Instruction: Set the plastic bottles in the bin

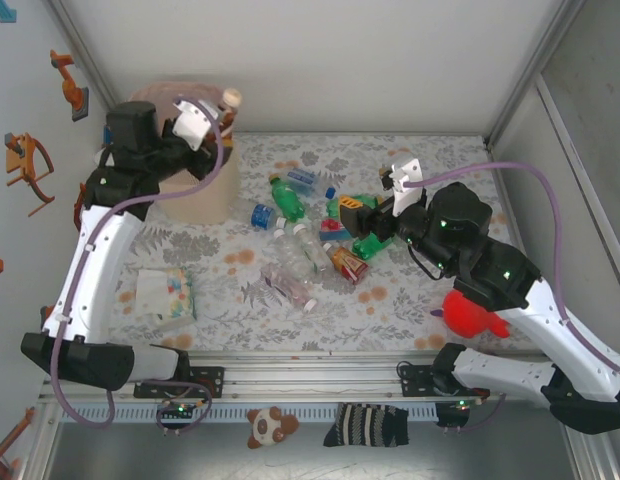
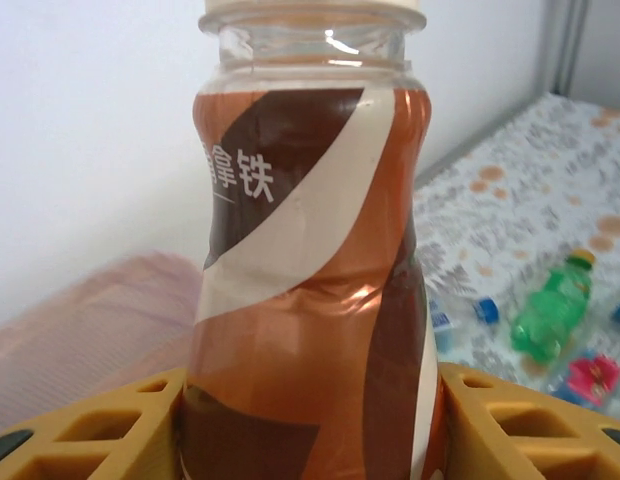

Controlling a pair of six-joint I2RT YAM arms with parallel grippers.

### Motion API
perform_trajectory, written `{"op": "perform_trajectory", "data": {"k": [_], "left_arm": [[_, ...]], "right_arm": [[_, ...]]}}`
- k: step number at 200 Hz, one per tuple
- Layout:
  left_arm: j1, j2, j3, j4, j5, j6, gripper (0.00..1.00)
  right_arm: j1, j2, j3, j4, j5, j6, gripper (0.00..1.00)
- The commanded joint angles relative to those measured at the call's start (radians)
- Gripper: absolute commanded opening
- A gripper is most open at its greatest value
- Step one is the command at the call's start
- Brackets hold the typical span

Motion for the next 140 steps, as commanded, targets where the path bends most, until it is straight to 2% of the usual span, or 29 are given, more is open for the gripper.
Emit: {"op": "perform_trajectory", "data": {"k": [1,43,64,114,140], "left_arm": [[0.039,0.045,0.075,0.004,-0.006,-0.103,0.52],[0.126,0.177,0.253,-0.069,0.001,-0.225,0.48],[0.150,0.245,0.331,-0.114,0.000,-0.238,0.48],[0.165,0.423,0.525,-0.275,-0.143,-0.232,0.49],[0.177,0.523,0.623,-0.372,-0.171,-0.227,0.49]], "right_arm": [[-0.002,-0.018,0.031,0.013,0.000,-0.013,0.89],[-0.002,-0.036,0.021,0.007,0.009,-0.011,0.89],[-0.003,-0.039,0.023,-0.001,0.008,-0.010,0.88],[-0.002,-0.055,0.018,-0.014,0.007,-0.005,0.88],[-0.003,-0.067,0.013,-0.022,0.012,0.006,0.88]]}}
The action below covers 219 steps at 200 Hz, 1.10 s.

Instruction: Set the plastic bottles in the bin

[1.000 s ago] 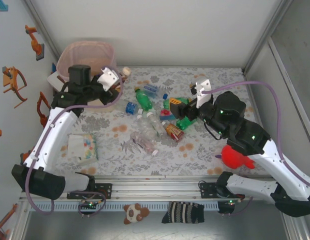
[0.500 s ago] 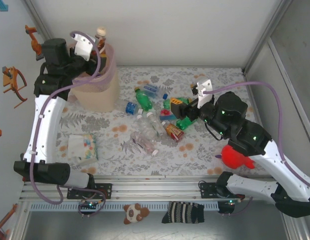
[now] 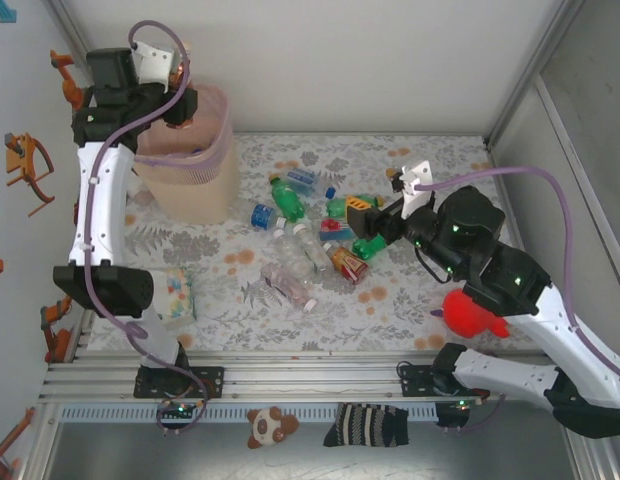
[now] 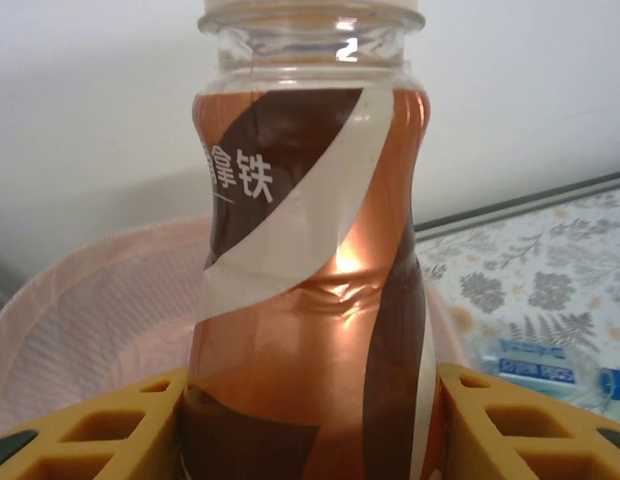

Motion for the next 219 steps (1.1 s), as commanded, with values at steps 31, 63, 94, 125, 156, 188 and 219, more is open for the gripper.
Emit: {"op": "perform_trajectory", "data": {"k": [31,63,94,125,156,188,219], "left_arm": [[0.027,0.137,0.107,-0.173,-0.031,-0.009,0.50],[0.034,0.202,0.099,-0.212,-0.025,-0.007,0.50],[0.037,0.259,0.081,-0.244,-0.040,0.000,0.51],[0.041,0.323,0.100,-0.294,-0.093,-0.009,0.54],[0.047,0.378,0.111,-0.328,-0.099,-0.015,0.57],[0.052,0.426,0.119,-0.348,-0.080,-0.015,0.59],[0.056,0.460,0.159,-0.371,-0.071,-0.024,0.67]], "right_arm": [[-0.002,-0.044,0.000,-0.001,0.016,0.019,0.88],[-0.003,-0.056,-0.008,-0.016,0.023,0.030,0.87],[-0.002,-0.065,-0.015,-0.011,0.032,0.036,0.87],[-0.003,-0.056,-0.011,-0.014,0.032,0.037,0.87],[-0.002,-0.041,-0.004,-0.014,0.032,0.040,0.87],[-0.003,-0.023,0.007,-0.013,0.028,0.045,0.87],[-0.002,-0.013,0.008,-0.013,0.025,0.048,0.87]]}}
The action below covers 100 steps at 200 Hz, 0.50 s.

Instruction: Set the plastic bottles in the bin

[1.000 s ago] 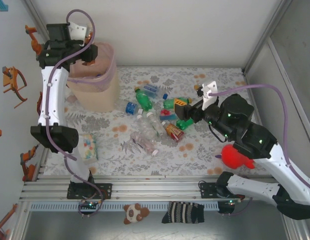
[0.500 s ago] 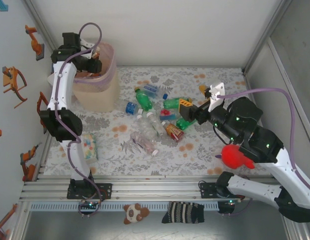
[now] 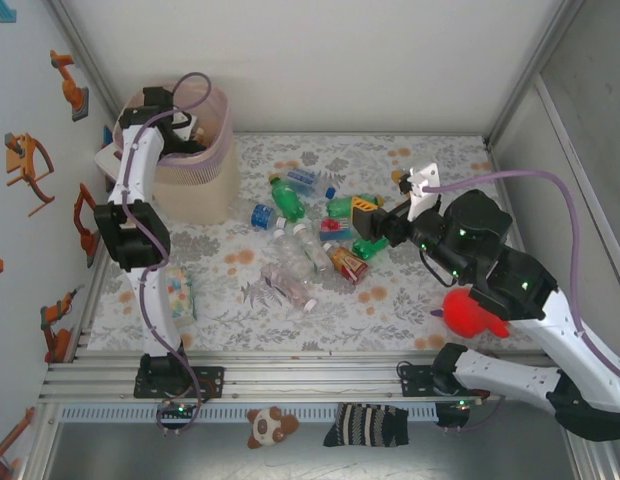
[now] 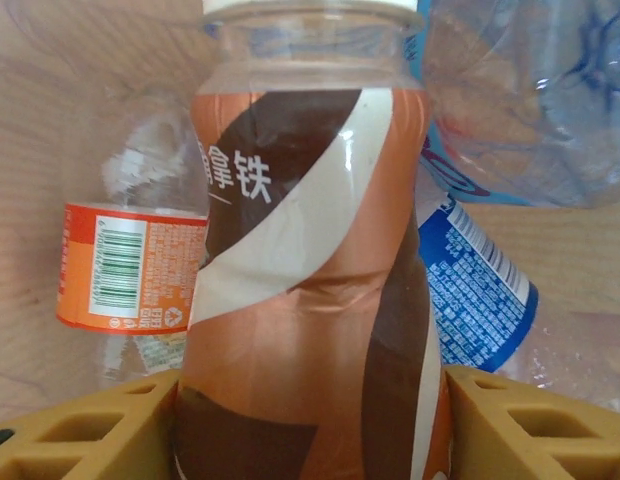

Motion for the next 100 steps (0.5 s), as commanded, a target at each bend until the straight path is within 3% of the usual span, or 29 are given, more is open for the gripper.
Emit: {"op": "perform_trajectory", "data": {"k": [1,100], "left_arm": [[0.008,0.015,0.060,-0.045,0.014,-0.019,0.67],[0.009,-0.061,0.066,-0.040,0.067,-0.040,0.82]], "right_arm": [[-0.002,0.001,0.013,-0.002,0.014,0.017,0.87],[-0.003,0.008,0.016,-0.022,0.037,0.017,0.88]]}}
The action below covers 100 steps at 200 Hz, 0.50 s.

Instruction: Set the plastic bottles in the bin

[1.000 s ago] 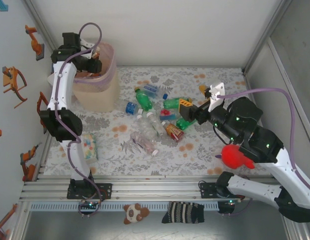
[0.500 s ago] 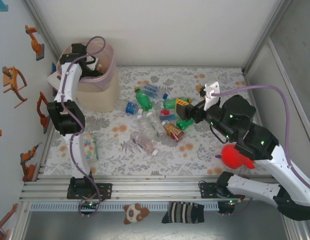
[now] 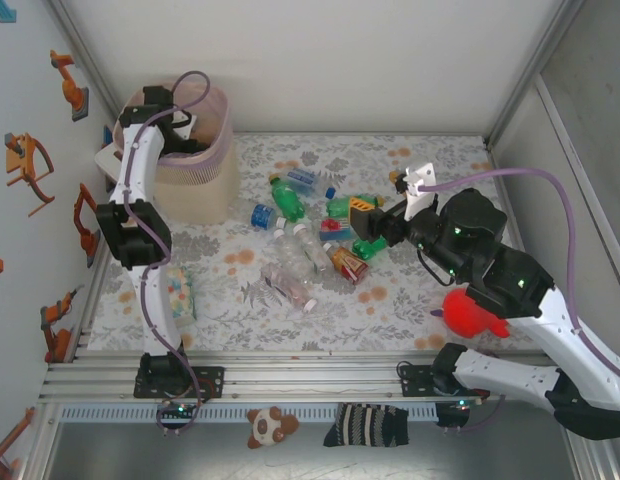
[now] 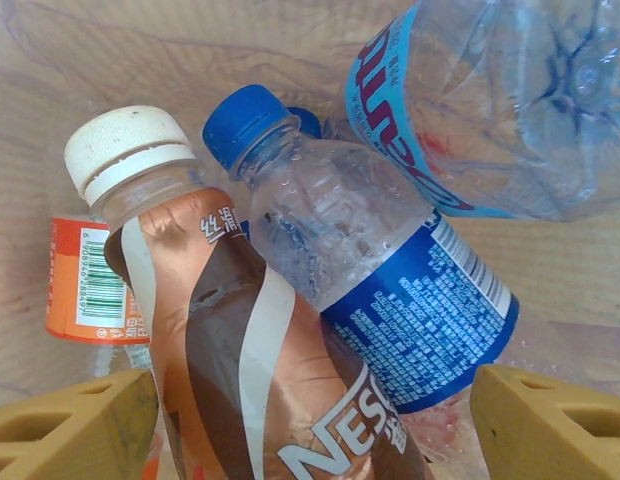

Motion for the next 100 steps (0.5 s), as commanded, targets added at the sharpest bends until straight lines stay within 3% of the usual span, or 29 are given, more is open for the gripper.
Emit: {"op": "perform_trajectory", "data": {"k": [1,40,100], "left_arm": [[0.008,-0.072,0.030,-0.025,0.041,-0.020,0.82],[0.007,-0.138,0.032,-0.013,0.073,-0.028,0.82],[0.012,-0.248,0.019,0.045,0.221,-0.074,0.82]], "right_arm": [[-0.003,0.003,0.015,-0.013,0.036,0.017,0.87],[-0.003,0.007,0.013,-0.031,0.069,0.027,0.88],[-0.004,0.100,0.064,-0.164,0.153,0.058,0.90]]}}
